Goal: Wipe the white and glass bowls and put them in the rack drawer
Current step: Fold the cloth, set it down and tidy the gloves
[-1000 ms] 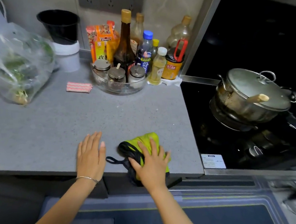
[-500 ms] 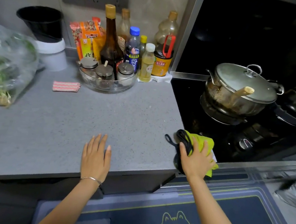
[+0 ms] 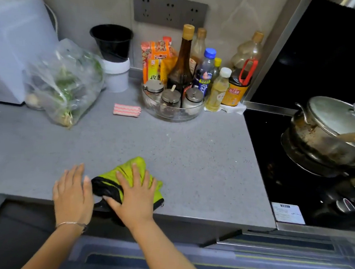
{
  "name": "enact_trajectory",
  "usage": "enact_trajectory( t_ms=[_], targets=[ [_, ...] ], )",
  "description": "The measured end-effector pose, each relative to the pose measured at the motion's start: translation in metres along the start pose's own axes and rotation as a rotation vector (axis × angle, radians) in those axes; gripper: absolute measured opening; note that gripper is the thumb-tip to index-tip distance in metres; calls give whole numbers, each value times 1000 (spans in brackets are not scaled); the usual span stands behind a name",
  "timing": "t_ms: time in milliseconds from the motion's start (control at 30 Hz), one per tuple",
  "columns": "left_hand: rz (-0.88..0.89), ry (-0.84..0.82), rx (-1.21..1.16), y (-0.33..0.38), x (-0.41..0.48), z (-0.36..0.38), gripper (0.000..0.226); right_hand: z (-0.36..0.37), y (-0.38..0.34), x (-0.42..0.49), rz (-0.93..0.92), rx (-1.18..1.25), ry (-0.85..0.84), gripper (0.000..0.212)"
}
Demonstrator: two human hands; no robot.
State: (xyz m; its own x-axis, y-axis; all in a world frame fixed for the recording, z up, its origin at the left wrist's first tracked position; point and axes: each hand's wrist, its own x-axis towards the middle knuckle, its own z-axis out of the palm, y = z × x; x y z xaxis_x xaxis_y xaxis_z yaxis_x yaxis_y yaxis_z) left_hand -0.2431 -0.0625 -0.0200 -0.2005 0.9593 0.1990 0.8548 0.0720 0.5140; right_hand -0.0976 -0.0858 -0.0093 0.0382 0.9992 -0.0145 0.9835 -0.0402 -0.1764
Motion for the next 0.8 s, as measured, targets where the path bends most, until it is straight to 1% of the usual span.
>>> enact_trajectory(
  t_ms=[100,167,233,300,400,467,533,600,667,733,800],
  targets=[
    [1,12,-18,9,2,1,70,1,27,-6,-70,-21,53,63],
    [18,-5,-41,26,2,7,71,-1,63,-15,-45,-4,89,62],
    [45,-43,-51,48,1,16,70,-8,113,-25,24,19,127,61],
    [82,-78,-46,69,0,26,70,-21,174,-32,139,22,175,60],
    [125,-106,-25,88,1,38,76,-43,266,-38,414,-17,235,66],
    [109,-92,-15,88,3,42,76,-57,312,-39,602,-41,264,68],
    [55,-66,-9,79,6,40,73,-65,339,-32,750,-5,244,70],
    [21,-47,7,64,10,36,68,-69,342,-16,833,36,279,70],
    [10,-44,23,50,14,30,66,-66,324,8,849,47,309,68],
    [-6,-39,36,37,18,24,65,-57,291,41,789,51,296,67],
    [-29,-29,48,24,24,18,64,-45,241,76,670,70,244,66]
  ],
)
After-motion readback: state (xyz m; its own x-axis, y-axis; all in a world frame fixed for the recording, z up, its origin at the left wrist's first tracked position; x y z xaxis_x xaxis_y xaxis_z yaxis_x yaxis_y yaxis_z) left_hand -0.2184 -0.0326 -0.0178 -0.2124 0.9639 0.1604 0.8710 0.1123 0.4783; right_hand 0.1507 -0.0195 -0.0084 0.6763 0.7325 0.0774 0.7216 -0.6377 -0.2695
